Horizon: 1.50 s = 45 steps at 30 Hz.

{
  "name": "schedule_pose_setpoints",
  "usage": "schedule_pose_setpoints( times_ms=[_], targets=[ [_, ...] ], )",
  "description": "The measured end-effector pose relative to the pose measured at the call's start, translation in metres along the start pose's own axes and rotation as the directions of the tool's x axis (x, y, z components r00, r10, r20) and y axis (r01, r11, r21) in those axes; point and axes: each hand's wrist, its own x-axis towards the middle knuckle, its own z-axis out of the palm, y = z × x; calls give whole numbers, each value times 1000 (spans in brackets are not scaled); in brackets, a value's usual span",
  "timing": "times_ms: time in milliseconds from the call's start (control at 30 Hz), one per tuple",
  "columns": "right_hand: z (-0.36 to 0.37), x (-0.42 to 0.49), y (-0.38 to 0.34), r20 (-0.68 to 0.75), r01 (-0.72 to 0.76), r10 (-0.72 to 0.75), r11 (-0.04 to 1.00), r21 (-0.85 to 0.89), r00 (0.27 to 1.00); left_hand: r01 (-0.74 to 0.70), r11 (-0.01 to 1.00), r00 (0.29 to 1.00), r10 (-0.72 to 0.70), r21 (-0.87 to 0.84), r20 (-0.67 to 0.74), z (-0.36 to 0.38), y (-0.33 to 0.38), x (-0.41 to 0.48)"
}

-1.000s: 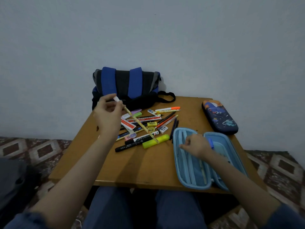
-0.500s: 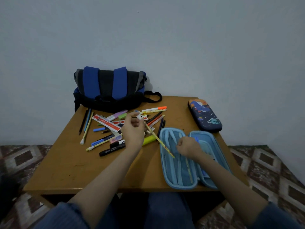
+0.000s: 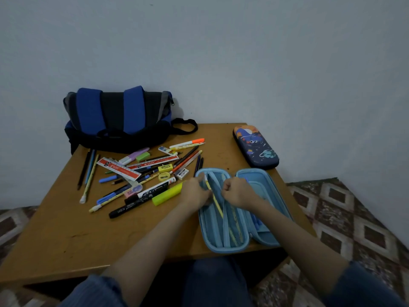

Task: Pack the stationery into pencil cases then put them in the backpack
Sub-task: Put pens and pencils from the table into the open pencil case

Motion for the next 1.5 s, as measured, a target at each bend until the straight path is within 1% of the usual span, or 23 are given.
schedule_pose_setpoints(
  times_ms=[67, 167, 233, 333, 400, 533, 667, 767, 833, 1133, 1233, 1300, 1367, 1400, 1467, 1500],
  targets=[
    [0, 0, -1, 4, -12, 12, 1000, 7, 1000, -18, 999, 998, 14, 50, 66, 0, 0, -2],
    [0, -1, -3, -14, -4, 4, 1000, -5, 1000, -32, 999, 989, 26, 39, 143, -2, 1, -5],
    [1, -3, -3, -34, 6, -7, 1000, -25, 999, -10, 1000, 982, 12, -8, 191, -2, 1, -8],
    [2, -6, -2, -66, 19, -21, 999, -29, 998, 38, 990, 971, -5, -134, 240, 2, -1, -11],
    [2, -8, -2, -76, 34, -36, 999, -28, 996, 64, 984, 963, -16, -168, 269, 6, -1, -14],
    [0, -8, 2, -98, 67, -71, 997, -42, 993, 154, 956, 955, -80, -248, 284, 13, 3, -17],
    [-8, -6, 16, -180, 17, -18, 1000, -12, 983, 249, 897, 934, -123, -365, 335, 19, 5, -21],
    [-11, -7, 23, -170, -51, 33, 993, -102, 985, 272, 886, 926, -136, -375, 351, 19, 5, -24],
    [-11, -8, 26, -140, -67, 46, 987, -149, 989, 288, 877, 923, -146, -385, 357, 18, 6, -24],
    [-12, -8, 25, -109, -73, 51, 977, -202, 993, 303, 858, 918, -145, -414, 369, 11, 9, -28],
    [-11, -7, 23, -126, -43, 19, 981, -189, 992, 207, 869, 958, -87, -449, 272, -15, 6, -28],
    [-10, -6, 17, -130, -18, -6, 983, -181, 992, 102, 903, 989, -47, -417, 140, -39, -4, -26],
    [-8, -4, 11, -117, -16, -8, 978, -207, 993, 11, 951, 999, -24, -310, -40, -64, -19, -22],
    [-7, -3, 8, -109, -29, 5, 974, -226, 994, -24, 972, 991, -8, -235, -134, -77, -28, -21],
    [-5, -1, 5, -103, -62, 36, 964, -259, 994, -48, 997, 953, 28, -56, -301, -104, -50, -20],
    [-3, 1, 3, -103, -75, 48, 959, -274, 994, -34, 999, 928, 45, 36, -369, -118, -61, -21]
  ],
)
